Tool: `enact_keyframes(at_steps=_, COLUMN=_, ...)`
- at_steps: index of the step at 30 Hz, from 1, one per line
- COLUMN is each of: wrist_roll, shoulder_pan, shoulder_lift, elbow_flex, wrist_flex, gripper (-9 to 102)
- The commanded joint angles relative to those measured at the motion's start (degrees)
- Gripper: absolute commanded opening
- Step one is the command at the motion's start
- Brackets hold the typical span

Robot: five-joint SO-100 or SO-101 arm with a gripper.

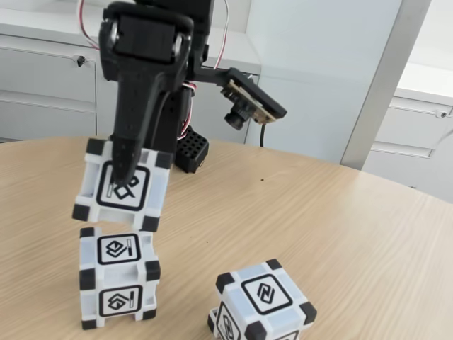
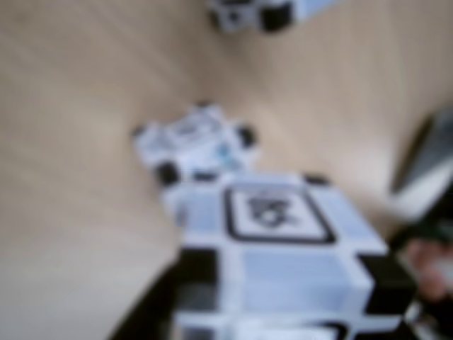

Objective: Stack cubes from left to right.

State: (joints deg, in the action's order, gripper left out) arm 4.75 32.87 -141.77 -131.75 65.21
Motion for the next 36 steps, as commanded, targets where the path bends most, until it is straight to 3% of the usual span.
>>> enact_keyframes(at_steps=1, wrist_roll=-0.9, shoulder_pan=0.7, shoulder_lift=-0.2, elbow_flex=-0.5, wrist_flex=-3.3, gripper=17)
enact_keyframes(at_steps=16, wrist_roll=0.9, shoulder_pan=0.7, shoulder_lift=-0.2, elbow_flex=-3.3, wrist_flex=-4.0, gripper=18)
enact_keyframes(at_steps=36, wrist_roll=4.5, shoulder_pan=0.7, shoulder_lift=-1.2, elbow_flex=-3.2, wrist_flex=-2.9, gripper=37)
